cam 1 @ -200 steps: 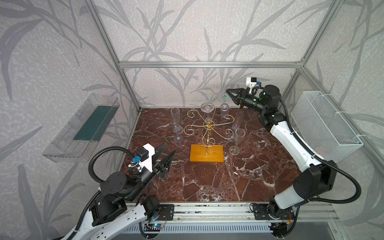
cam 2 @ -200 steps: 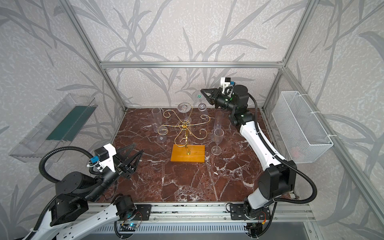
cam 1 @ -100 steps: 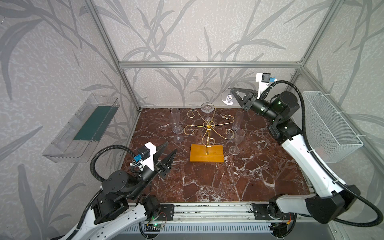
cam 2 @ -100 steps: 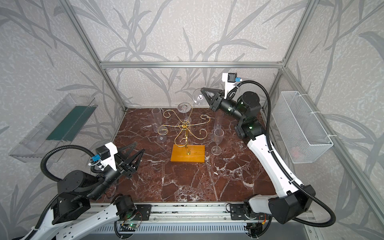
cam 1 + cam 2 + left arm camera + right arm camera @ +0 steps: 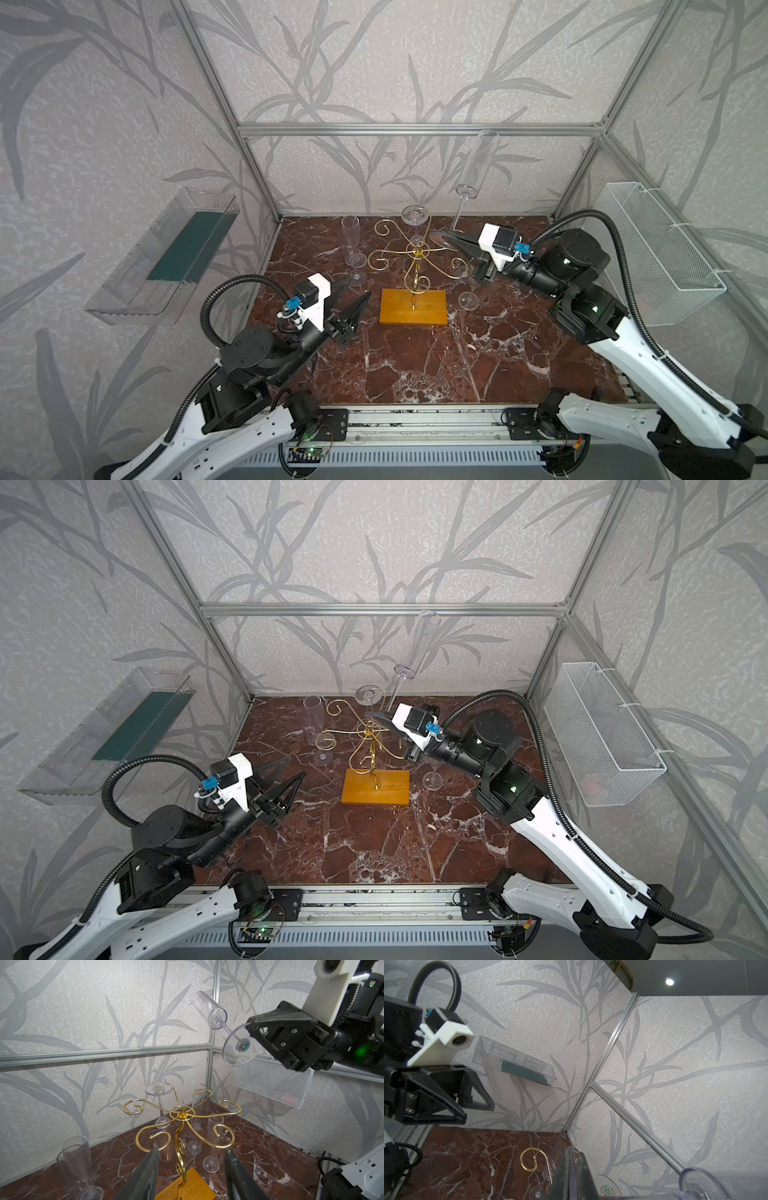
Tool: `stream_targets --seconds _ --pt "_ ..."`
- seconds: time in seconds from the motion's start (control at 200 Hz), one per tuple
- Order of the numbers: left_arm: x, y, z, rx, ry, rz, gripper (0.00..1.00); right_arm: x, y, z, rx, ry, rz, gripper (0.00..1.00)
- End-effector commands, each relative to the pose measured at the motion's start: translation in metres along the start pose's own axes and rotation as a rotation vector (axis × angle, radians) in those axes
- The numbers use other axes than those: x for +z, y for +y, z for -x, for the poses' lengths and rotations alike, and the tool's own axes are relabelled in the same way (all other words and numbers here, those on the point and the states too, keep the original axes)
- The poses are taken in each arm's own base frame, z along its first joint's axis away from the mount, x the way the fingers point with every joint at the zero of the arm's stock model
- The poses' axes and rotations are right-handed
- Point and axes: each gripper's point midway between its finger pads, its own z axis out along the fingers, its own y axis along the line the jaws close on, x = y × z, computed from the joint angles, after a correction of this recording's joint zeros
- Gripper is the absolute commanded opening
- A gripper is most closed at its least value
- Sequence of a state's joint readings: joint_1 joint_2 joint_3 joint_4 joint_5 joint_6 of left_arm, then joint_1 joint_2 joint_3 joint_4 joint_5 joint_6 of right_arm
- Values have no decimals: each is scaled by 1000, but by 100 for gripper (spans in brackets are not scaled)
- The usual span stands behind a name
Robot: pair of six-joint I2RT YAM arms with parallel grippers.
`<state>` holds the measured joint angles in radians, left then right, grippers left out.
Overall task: Take the wine glass off the wine glass rack
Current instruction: 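Lift the held glass up off the rack with the right gripper, then bring the glass upright with the right gripper while the left gripper reaches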
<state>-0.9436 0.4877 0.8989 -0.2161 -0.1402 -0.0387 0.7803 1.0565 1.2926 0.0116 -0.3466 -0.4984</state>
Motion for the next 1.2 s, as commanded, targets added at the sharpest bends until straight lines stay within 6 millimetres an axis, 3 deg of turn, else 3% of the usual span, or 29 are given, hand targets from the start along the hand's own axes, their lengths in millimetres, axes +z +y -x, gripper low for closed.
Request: stream_targets --seconds 0.0,0.26,0.575,1.194 --pt "1 -12 24 -33 -51 -64 53 -5 9 -8 -297 58 -34 0" --pt "14 -32 31 -59 -31 -162 53 -2 58 -14 -611 85 -2 0" --pt "31 -68 37 -83 22 -344 53 -2 80 0 -848 29 -67 0" --pt "53 -89 33 -126 19 -438 49 4 131 1 -985 -14 11 0"
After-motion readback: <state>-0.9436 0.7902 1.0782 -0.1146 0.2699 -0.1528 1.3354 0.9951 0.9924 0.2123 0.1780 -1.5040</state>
